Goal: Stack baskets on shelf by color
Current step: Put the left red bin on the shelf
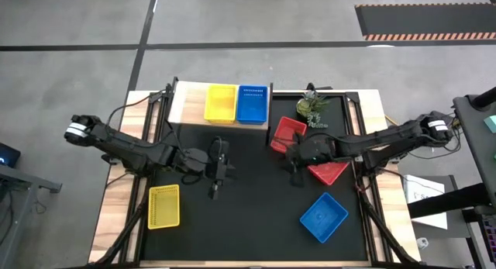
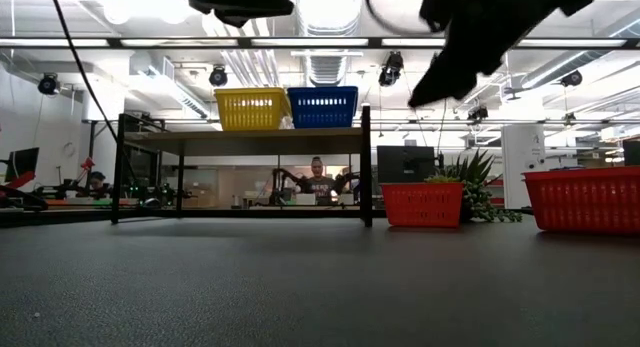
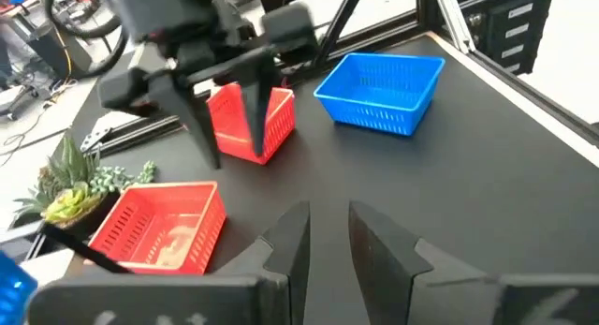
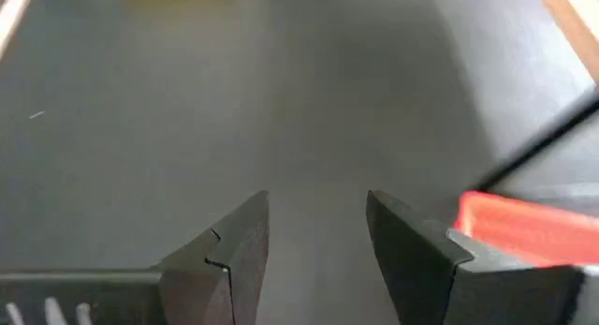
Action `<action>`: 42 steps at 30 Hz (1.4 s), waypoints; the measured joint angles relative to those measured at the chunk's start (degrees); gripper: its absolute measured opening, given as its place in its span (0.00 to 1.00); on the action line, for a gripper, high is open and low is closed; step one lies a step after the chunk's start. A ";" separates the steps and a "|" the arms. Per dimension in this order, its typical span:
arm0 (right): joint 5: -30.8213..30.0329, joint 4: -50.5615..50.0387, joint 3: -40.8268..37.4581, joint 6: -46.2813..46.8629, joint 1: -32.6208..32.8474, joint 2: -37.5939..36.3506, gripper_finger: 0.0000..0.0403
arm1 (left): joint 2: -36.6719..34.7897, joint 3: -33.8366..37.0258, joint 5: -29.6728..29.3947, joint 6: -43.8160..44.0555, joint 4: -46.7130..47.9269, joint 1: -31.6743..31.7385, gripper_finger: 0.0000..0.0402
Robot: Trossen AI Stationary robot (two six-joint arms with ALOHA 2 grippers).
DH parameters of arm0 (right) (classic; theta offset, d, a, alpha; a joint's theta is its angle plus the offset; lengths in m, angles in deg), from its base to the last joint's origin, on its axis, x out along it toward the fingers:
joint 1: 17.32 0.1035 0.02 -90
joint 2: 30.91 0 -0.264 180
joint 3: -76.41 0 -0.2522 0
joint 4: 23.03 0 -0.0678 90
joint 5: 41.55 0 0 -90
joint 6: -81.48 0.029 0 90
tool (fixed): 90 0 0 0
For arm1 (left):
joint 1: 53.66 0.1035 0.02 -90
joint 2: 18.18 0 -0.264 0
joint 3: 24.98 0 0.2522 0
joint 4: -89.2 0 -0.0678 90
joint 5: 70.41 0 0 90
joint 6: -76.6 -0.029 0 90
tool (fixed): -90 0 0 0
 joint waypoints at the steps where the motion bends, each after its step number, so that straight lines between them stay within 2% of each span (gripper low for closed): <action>1: 0.04 -0.90 0.02 0.53 -1.20 0.23 0.42 | -0.33 0.17 -0.05 -0.01 -0.05 0.00 0.15; 11: 0.18 -10.10 0.02 4.25 -8.96 3.81 0.42 | -1.84 0.79 -1.71 -1.71 0.93 0.13 0.15; 20: 0.02 -11.60 0.02 3.50 -9.27 7.75 0.42 | -1.89 1.78 -2.94 -3.19 0.94 0.42 0.15; 29: -5.46 -11.85 0.00 0.47 -9.33 12.50 0.41 | -1.89 2.46 -3.03 -3.41 0.50 0.42 0.15; 33: -5.87 -11.73 0.01 0.05 -9.33 13.76 0.32 | -1.82 2.52 -3.15 -3.41 0.37 0.42 0.15; 40: -5.80 -11.51 0.02 0.05 -9.31 14.56 0.06 | -1.71 2.54 -3.37 -3.39 0.39 0.42 0.15; 42: -5.77 -11.40 0.00 0.05 -9.22 14.52 0.04 | -1.69 2.54 -3.37 -3.28 0.37 0.42 0.15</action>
